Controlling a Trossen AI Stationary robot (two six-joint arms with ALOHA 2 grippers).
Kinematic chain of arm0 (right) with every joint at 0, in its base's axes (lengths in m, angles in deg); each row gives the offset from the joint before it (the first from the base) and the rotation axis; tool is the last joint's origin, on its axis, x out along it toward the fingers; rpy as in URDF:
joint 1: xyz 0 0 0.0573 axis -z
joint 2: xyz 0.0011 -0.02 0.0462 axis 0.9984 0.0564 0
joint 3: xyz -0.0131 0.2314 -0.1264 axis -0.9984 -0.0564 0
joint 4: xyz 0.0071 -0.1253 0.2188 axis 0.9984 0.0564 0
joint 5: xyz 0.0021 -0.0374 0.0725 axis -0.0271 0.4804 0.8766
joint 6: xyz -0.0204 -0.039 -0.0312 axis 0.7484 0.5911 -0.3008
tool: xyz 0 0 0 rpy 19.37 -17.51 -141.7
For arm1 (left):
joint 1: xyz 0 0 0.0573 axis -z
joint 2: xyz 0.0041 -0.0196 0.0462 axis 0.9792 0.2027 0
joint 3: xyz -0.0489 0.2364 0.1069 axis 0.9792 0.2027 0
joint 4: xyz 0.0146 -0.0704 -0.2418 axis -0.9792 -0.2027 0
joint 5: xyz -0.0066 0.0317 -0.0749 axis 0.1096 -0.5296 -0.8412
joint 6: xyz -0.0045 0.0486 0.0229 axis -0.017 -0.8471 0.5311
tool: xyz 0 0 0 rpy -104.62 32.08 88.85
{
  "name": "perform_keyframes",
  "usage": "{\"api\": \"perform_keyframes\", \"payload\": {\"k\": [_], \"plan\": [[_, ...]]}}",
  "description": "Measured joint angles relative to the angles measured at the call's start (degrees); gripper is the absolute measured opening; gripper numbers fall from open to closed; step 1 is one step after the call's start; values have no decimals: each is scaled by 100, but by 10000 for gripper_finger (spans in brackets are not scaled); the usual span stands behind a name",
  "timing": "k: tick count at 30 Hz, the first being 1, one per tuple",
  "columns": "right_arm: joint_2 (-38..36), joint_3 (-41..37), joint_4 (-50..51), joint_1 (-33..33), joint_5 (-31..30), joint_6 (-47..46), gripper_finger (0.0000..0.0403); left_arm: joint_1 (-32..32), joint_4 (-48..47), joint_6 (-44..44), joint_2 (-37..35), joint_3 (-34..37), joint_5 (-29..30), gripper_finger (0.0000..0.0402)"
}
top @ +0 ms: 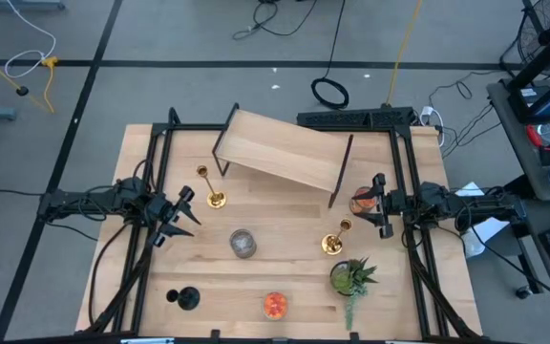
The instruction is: Pick & Place candle stick holders
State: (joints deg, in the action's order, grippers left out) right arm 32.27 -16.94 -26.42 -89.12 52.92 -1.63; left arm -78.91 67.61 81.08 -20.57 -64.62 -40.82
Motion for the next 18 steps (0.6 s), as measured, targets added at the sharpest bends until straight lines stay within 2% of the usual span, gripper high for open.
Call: {"api": "perform_keyframes", "payload": {"k": [18], "plan": [[0,-2,1,0,-1,-1,212,-2,1,1,0,2,0,170]]}}
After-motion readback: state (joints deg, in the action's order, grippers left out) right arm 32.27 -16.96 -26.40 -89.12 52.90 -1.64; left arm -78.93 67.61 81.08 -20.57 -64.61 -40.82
